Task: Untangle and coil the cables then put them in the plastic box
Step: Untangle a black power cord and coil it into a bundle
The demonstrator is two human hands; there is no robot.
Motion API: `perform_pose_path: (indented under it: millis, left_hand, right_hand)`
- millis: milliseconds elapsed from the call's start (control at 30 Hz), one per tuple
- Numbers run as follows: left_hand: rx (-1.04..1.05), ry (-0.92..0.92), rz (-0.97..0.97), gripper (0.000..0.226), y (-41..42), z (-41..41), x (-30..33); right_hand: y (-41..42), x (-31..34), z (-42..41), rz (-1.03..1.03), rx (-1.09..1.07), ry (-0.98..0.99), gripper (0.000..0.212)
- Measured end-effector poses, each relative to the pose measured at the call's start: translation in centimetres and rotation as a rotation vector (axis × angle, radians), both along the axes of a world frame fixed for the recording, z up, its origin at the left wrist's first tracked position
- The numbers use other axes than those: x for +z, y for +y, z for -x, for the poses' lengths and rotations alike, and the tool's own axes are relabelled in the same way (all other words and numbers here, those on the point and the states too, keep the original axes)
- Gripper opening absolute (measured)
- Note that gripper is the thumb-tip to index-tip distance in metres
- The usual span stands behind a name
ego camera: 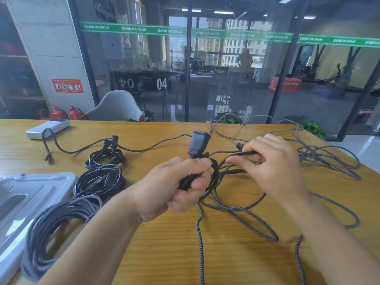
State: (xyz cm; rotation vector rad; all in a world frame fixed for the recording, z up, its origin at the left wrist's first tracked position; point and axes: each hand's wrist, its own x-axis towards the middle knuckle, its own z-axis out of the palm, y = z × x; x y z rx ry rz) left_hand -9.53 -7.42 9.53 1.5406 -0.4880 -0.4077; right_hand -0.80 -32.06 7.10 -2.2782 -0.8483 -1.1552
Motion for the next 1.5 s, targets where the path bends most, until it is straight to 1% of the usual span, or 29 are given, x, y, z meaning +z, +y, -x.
perform_pose_path:
  millis: [67, 133, 233, 333, 400, 433, 467, 567, 667, 733, 767, 867, 900, 933, 1000, 1067, 1100, 1133, 1167, 1200, 1233, 1267, 1300, 1367, 1433, 1500]
  left_hand:
    - [-0.005, -0.041, -0.068, 0.04, -0.5, -0.1, -0.3]
    - [0.004, -0.092, -0.139, 0.04, -1.0, -0.3, -0.7]
    - [0.074, -0.115, -0.185, 0.044, -1.8, -0.6, -1.6]
    - [0.194, -0.114, -0.129, 0.043, -1.9, -1.1, -2.2]
    - [0.271, -0.096, -0.041, 0.043, -1.4, -1.5, -2.4]
    - [0.301, -0.091, 0.007, 0.044, -1.2, -1.6, -2.4]
    - [0.326, -0.086, 0.042, 0.045, -1.2, -1.7, -2.3]
    - [0.435, -0.108, 0.066, 0.058, -1.4, -1.6, -2.3]
    - [0.581, -0.144, 0.171, 0.046, -0.9, -2.1, -2.1]
    - [0.632, -0.143, 0.272, 0.039, 0.3, -2.5, -1.8]
    - [0.638, -0.135, 0.329, 0.039, 0.8, -2.6, -1.5]
    - [0.634, -0.103, 0.445, 0.043, 1.9, -2.5, -0.7]
    - [0.619, -0.092, 0.462, 0.043, 1.9, -2.3, -0.4]
    - [0.6, -0.076, 0.472, 0.043, 1.9, -2.1, -0.3]
    - [0.531, -0.032, 0.506, 0.042, 1.6, -1.7, -0.1]
    - [0.442, 0.011, 0.573, 0.041, 1.3, -1.2, 0.0]
    - [0.402, 0.021, 0.599, 0.041, 1.3, -1.1, 0.1]
    - [0.369, 0.023, 0.613, 0.041, 1.1, -0.9, 0.1]
    - [0.342, 0.019, 0.62, 0.041, 1.0, -0.9, 0.0]
    - [0.32, 0.015, 0.619, 0.04, 0.9, -0.8, 0.0]
    - [0.308, 0.012, 0.607, 0.04, 0.7, -0.8, -0.1]
    - [0.311, 0.011, 0.579, 0.041, 0.6, -0.8, -0.1]
    - [0.325, 0.005, 0.534, 0.042, 0.6, -0.8, -0.2]
    - [0.359, -0.012, 0.431, 0.044, 0.4, -0.7, -0.3]
    - [0.379, -0.01, 0.36, 0.046, 0.1, -0.7, -0.3]
    - [0.377, -0.009, 0.313, 0.047, -0.5, -0.6, -0.5]
  right_hand:
    - [1.1, 0.5, 1.2, -0.082, -0.039, -0.136, 0.052]
    - [2.0, 0.5, 2.4, -0.15, -0.012, -0.165, 0.051]
    - [3.4, 0.4, 3.7, -0.256, 0.101, -0.034, 0.039]
    - [3.8, 0.3, 4.5, -0.274, 0.251, 0.127, 0.022]
    - [3.8, 0.2, 5.1, -0.206, 0.33, 0.179, 0.017]
    - [4.0, 0.0, 5.3, -0.159, 0.351, 0.192, 0.021]
    - [4.2, -0.3, 5.5, -0.105, 0.356, 0.194, 0.027]
    - [5.2, -1.0, 5.9, 0.074, 0.325, 0.143, 0.046]
    - [6.2, -1.6, 6.8, 0.251, 0.33, 0.088, 0.055]
    - [6.7, -2.1, 7.4, 0.33, 0.346, 0.095, 0.054]
    - [6.9, -2.4, 7.5, 0.344, 0.361, 0.126, 0.051]
    - [6.5, -2.5, 6.9, 0.291, 0.415, 0.301, 0.04]
    - [6.2, -2.4, 6.5, 0.262, 0.413, 0.335, 0.038]
    - [5.7, -2.2, 5.9, 0.244, 0.387, 0.329, 0.036]
    - [4.6, -2.0, 4.5, 0.234, 0.265, 0.213, 0.034]
    - [3.7, -1.4, 3.6, 0.196, 0.066, 0.114, 0.042]
    - [3.4, -1.1, 3.5, 0.162, -0.039, 0.114, 0.045]
    - [3.2, -0.9, 3.6, 0.12, -0.111, 0.157, 0.045]
    - [3.1, -0.8, 3.7, 0.074, -0.132, 0.24, 0.04]
    - [3.0, -0.8, 3.8, 0.01, -0.096, 0.339, 0.028]
    - [3.0, -0.9, 3.8, -0.076, -0.032, 0.452, 0.015]
    - [3.1, -0.7, 3.8, -0.181, 0.042, 0.594, 0.011]
    - [3.3, -0.5, 3.8, -0.314, 0.133, 0.742, 0.017]
    - [3.6, -0.2, 3.7, -0.678, 0.353, 0.963, 0.024]
    - [3.8, 0.2, 3.5, -1.014, 0.518, 1.006, 0.021]
    - [4.0, 0.5, 3.5, -1.225, 0.612, 1.011, 0.026]
